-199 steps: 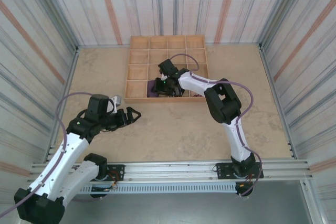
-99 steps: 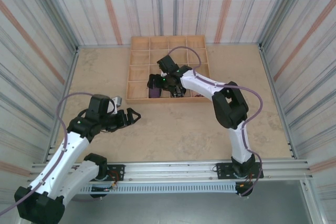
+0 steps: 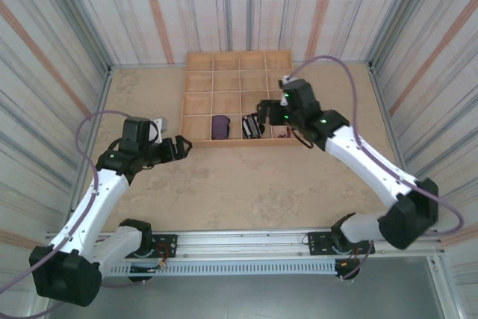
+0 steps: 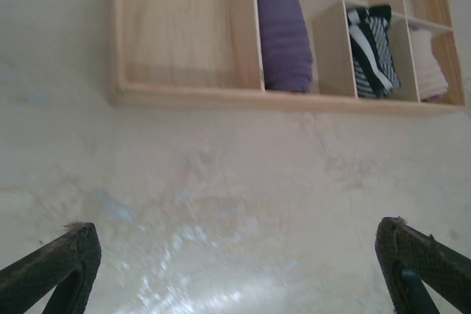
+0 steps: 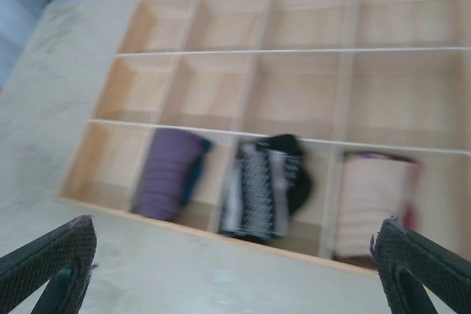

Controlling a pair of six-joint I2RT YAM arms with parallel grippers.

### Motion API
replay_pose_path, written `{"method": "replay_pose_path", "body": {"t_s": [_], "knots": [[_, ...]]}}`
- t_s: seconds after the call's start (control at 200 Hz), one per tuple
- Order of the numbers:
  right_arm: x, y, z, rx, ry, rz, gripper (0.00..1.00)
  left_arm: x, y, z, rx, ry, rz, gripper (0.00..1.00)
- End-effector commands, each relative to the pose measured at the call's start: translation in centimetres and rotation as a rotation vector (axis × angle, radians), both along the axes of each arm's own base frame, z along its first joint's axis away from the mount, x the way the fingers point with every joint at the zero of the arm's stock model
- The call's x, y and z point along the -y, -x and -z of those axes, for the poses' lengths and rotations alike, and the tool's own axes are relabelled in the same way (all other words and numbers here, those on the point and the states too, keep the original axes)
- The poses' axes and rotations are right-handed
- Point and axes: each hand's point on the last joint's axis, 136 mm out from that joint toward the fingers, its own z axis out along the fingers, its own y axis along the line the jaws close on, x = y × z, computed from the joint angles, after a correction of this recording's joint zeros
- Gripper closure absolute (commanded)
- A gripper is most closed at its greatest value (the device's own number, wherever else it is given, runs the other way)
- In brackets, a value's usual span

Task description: Roll the socks

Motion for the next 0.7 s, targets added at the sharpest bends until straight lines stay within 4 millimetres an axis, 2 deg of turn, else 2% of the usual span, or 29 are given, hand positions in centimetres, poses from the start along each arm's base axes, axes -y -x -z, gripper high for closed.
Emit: {"method": "replay_pose_path", "body": {"t_s": [0.0,0.135,0.22,0.291,0.396,0.451,0.546,0.621,0.696], "knots": [[5.9,1.0,1.7,0.025,0.135,0.067,0.01,-2.3,-3.4,-1.6,0.191,-0.161,-0.006,0.01],[12.6,1.6,3.5,0.011,0.122,0.199,0.01,-4.5,-5.4,-0.7,0.234,-0.217,-0.045,0.01],[15.3,1.5,5.0,0.024,0.109,0.251,0.01,-6.5,-6.3,0.0,0.269,-0.255,-0.103,0.01],[17.5,1.6,7.4,0.015,0.115,0.321,0.01,-8.9,-6.8,0.5,0.318,-0.356,-0.199,0.01],[19.5,1.6,10.9,-0.027,0.097,0.391,0.01,-9.9,-6.9,1.0,0.433,-0.451,-0.206,0.01],[20.4,1.6,11.9,-0.012,0.118,0.429,0.01,-10.0,-6.8,1.8,0.462,-0.469,-0.201,0.01],[21.4,1.5,12.4,0.052,0.157,0.469,0.01,-10.1,-7.1,2.5,0.492,-0.469,-0.209,0.01],[22.0,1.3,12.4,0.112,0.176,0.494,0.01,-9.4,-7.9,2.7,0.537,-0.458,-0.164,0.01],[22.5,1.0,12.5,0.155,0.206,0.508,0.01,-8.7,-8.6,3.9,0.544,-0.469,-0.099,0.01]]}}
